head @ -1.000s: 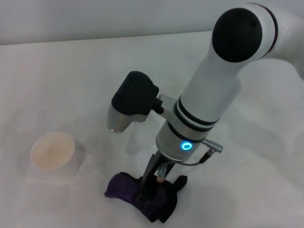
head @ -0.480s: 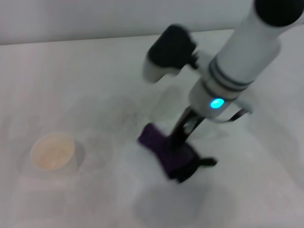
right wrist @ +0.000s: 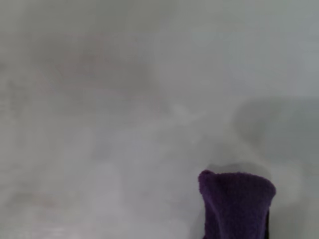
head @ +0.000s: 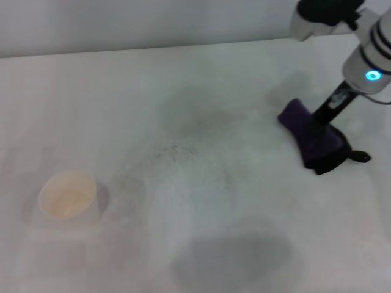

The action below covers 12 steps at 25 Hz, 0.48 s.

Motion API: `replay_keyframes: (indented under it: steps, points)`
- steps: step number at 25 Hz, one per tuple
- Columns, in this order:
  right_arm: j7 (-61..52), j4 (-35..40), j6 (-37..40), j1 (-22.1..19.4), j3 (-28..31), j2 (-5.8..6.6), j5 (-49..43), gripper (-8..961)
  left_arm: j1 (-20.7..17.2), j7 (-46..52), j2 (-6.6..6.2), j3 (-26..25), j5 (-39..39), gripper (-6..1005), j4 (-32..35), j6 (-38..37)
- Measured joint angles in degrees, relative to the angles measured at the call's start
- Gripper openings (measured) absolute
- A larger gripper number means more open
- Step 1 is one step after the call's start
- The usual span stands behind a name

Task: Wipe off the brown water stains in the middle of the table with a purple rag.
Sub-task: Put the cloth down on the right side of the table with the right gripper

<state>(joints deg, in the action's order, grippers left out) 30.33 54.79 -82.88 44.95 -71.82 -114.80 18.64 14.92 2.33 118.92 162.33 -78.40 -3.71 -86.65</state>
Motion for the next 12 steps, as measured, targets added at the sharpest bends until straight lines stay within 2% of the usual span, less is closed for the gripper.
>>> replay_keyframes:
  steps: [4,12]
  points:
    - [1.65,-2.81,1.73,0.44,3.49,0.24,-1.13,83,0.66,-0.02,0.00,0.00,0.00,890,-0.09,0.00]
    - [3.78,-7.57,4.96,1.99,4.21,-0.23,-0.83,85,1.57,-0.05,-0.06,0.00,0.00,891,-0.17,0.07]
